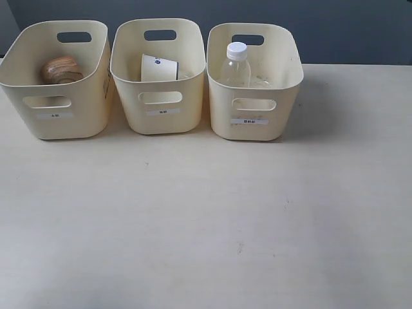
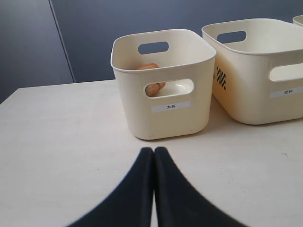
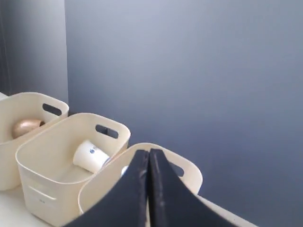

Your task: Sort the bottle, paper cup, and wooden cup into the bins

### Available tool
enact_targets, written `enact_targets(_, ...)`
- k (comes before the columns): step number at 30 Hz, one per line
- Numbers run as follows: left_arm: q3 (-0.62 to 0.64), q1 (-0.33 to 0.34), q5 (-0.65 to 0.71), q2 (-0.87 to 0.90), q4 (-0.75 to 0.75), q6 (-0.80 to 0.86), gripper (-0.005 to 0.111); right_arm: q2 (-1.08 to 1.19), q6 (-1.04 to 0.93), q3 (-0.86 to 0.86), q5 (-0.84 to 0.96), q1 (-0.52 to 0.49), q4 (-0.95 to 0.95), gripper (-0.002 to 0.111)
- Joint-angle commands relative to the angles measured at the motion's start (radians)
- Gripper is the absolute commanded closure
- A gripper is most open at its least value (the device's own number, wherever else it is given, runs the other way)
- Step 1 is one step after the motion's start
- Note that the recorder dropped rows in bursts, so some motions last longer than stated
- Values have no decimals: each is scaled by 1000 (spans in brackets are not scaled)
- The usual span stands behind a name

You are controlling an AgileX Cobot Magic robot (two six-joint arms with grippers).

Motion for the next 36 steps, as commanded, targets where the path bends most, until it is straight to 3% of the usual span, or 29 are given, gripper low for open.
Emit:
enact_targets(1,-3,-3,-14,3,0,-3,107,-160,64,17,13,-6,-20,109)
enact_targets(9,-3,-3,-14,3,0,-3,107,-280,68,17,10,-6,-20,109)
enact_targets(24,-3,-3,-14,3,0,-3,107,-307,95,18,9,-3,-54,109)
enact_targets(30,-3,-3,-14,3,0,-3,107,-418,496,19,-27,-6,-441,109)
enact_targets(32,-3,-3,-14,3,0,-3,107,-483,867,23,-75,-6,-776,109)
enact_targets(36,-3,-3,-14,3,0,-3,107,-623,1297,138,-233,-6,-1186,109)
